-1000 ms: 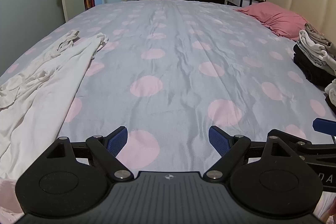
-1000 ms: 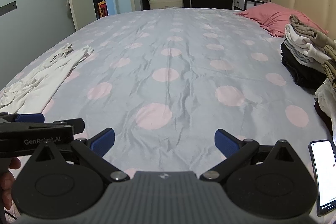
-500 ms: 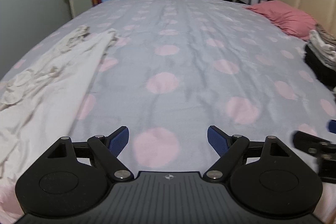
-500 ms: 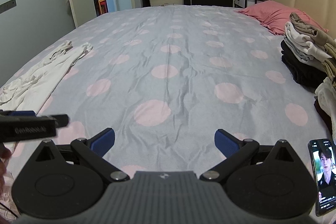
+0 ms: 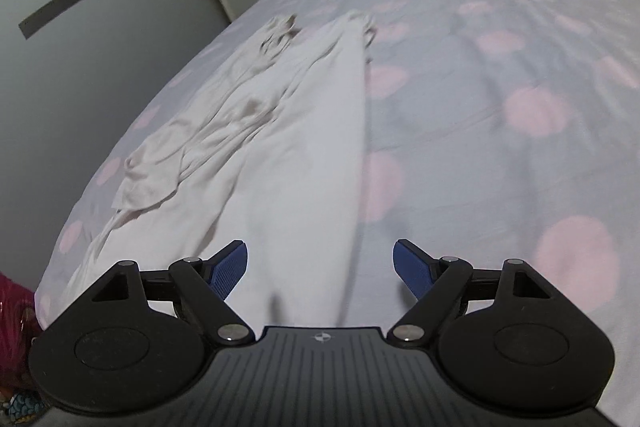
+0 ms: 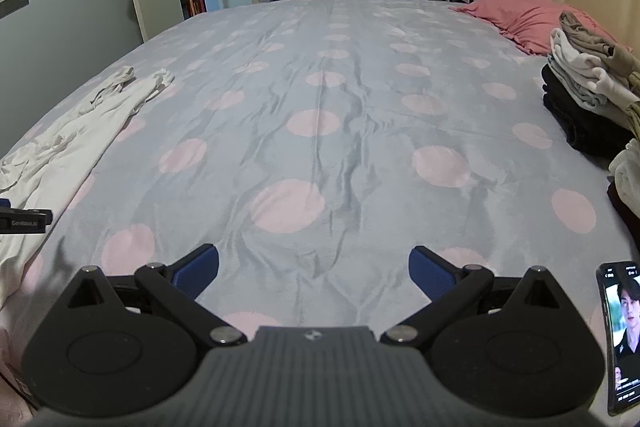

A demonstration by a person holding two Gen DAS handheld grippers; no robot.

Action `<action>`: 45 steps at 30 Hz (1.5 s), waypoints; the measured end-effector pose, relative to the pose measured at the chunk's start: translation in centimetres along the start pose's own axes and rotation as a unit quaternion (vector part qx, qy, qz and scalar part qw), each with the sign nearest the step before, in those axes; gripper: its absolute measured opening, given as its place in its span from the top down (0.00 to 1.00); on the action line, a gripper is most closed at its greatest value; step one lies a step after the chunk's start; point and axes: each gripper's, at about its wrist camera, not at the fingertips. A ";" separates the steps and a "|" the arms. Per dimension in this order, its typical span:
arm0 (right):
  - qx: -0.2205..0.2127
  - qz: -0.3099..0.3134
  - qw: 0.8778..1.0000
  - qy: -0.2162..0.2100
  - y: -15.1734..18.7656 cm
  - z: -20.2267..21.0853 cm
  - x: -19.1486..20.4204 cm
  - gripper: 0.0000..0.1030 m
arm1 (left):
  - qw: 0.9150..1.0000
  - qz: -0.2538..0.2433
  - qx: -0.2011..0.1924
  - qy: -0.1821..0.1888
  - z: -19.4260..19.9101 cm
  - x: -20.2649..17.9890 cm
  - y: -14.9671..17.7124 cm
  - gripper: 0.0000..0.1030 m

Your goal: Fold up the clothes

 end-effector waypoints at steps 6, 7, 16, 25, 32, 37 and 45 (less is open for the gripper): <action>0.011 0.008 1.000 -0.006 -0.2 -1.1 1.0 0.01 | 0.999 0.029 -0.011 -0.034 -2.5 5.6 -1.2 0.28; 0.014 0.012 1.000 -0.007 -0.2 -1.3 1.2 0.01 | 0.999 0.030 -0.017 -0.036 -2.7 6.4 -1.4 0.28; 0.030 0.027 0.999 0.000 -0.2 -2.8 2.1 0.01 | 0.997 0.017 -0.068 -0.031 -6.2 9.6 -3.9 0.28; 0.046 0.049 0.998 0.001 0.3 -3.7 2.6 0.01 | 0.997 -0.009 -0.072 -0.018 -10.8 8.3 -7.2 0.41; 0.065 0.043 0.997 0.002 0.7 -4.6 2.0 0.01 | 0.998 0.009 -0.052 -0.035 -14.0 8.4 -9.4 0.70; 0.068 0.037 0.997 0.000 0.6 -4.8 1.9 0.01 | 0.998 0.024 -0.053 -0.029 -13.3 8.6 -10.2 0.88; 0.064 0.037 0.997 -0.013 0.6 -4.2 1.8 0.01 | 0.993 -0.011 -0.120 -0.018 -7.0 7.4 -11.0 0.95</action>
Point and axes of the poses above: each gripper's, at about its wrist camera, not at the fingertips, and z roughly against the way its jaws point, x to its left, y to its underside, and after that the axes turned 8 degrees about y, right-handed
